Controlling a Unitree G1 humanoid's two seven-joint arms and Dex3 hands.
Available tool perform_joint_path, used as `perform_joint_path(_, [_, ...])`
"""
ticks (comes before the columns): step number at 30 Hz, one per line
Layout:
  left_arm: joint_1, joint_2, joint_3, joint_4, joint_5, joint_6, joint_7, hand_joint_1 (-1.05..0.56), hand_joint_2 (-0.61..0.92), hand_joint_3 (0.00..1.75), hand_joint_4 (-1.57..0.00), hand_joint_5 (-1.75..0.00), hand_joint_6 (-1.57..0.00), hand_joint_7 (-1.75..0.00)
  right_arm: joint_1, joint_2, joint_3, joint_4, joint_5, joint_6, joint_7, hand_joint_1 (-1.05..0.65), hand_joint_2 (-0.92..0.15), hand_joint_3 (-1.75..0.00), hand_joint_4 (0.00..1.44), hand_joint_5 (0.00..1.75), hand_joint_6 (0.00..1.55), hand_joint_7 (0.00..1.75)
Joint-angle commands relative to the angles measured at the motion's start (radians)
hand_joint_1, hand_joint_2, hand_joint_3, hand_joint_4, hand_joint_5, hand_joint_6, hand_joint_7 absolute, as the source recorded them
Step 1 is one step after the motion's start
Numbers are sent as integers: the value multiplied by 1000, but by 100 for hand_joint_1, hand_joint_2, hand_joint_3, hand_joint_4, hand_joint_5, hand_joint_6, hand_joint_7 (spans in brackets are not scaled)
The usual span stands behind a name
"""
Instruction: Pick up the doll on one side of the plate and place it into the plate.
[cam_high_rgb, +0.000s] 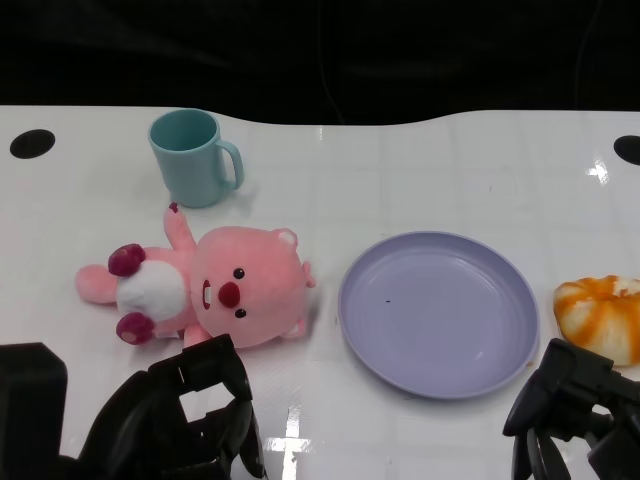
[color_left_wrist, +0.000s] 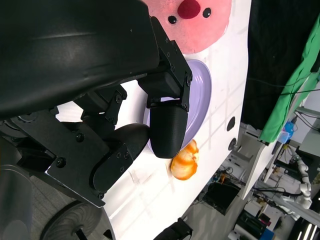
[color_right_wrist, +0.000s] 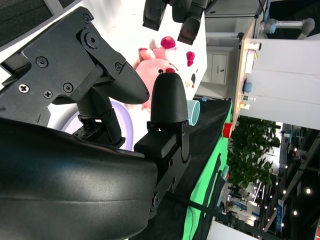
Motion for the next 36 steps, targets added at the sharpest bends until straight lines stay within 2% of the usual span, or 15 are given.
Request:
perform_joint_path(1, [1, 16, 8, -1, 1, -9, -14, -19, 39, 139, -85, -175, -71, -166, 7, -8, -1, -13, 8, -10, 3, -14, -42, -149, 71, 175, 58, 159])
perform_joint_path(6, [4, 8, 9, -5, 4, -19, -7, -17, 40, 137, -85, -173, -73, -162, 9, -6, -4, -17, 11, -7, 3, -13, -41, -149, 72, 175, 59, 159])
perform_joint_path(9, [5, -6, 14, -8, 2, -29, 4, -16, 40, 135, -87, -163, -78, -146, 11, -4, -3, -23, 13, 6, -2, -13, -41, -150, 72, 175, 59, 159])
perform_joint_path(12, [5, -25, 25, -22, -3, -36, 21, -18, 39, 135, -81, -148, -79, -117, 8, -5, -1, -23, 6, 11, -4, -13, -41, -151, 72, 175, 59, 159])
perform_joint_path(15, [5, -32, 30, -30, 1, -47, 18, -22, 42, 124, -77, -137, -77, -99, 7, -4, 1, -22, 8, 15, -3, -13, -41, -152, 72, 175, 58, 159])
perform_joint_path(17, [8, -37, 29, -27, 9, -77, 8, -27, 51, 100, -73, -129, -74, -87, 8, -4, 3, -15, 8, 6, 0, -13, -41, -152, 72, 175, 58, 159])
perform_joint_path(20, [16, -42, 23, -33, 21, -127, 2, -34, 77, 47, -63, -118, -71, -68, 11, -7, 5, -15, -1, -6, 1, -13, -41, -152, 72, 175, 58, 160])
perform_joint_path(22, [16, -41, 20, -32, 23, -139, 4, -35, 86, 31, -60, -116, -70, -64, 10, -8, 6, -16, -3, -6, 1, -13, -41, -152, 72, 175, 57, 160])
perform_joint_path(24, [17, -40, 17, -30, 22, -145, 5, -36, 88, 27, -59, -116, -70, -63, 10, -8, 6, -16, -3, -6, 1, -13, -41, -152, 72, 175, 57, 160])
perform_joint_path(25, [4, -25, 18, -34, 58, -190, 2, -36, 88, 26, -59, -115, -70, -62, 3, -5, 3, -8, -5, -9, -2, -13, -41, -152, 72, 175, 57, 160])
perform_joint_path(26, [-9, -5, 17, -37, 100, -235, -3, -44, 90, 19, -48, -106, -59, -52, -4, -5, 0, -1, -7, -10, -5, -13, -40, -152, 73, 175, 57, 160])
perform_joint_path(28, [-35, 34, 14, -34, 182, -318, -16, -53, 92, 15, -36, -97, -50, -43, -16, -6, -4, 7, -8, -7, -6, -13, -41, -152, 73, 175, 57, 160])
perform_joint_path(32, [-81, 122, 4, -19, 342, -445, -23, -63, 92, 17, -26, -82, -44, -26, -30, -11, -2, 19, -8, -12, 1, -11, -41, -152, 73, 175, 57, 160])
perform_joint_path(36, [-142, 197, 11, -23, 427, -475, -32, -62, 92, 10, -17, -74, -38, -15, -37, -9, -5, 40, -12, -43, 4, -10, -40, -153, 73, 175, 59, 160])
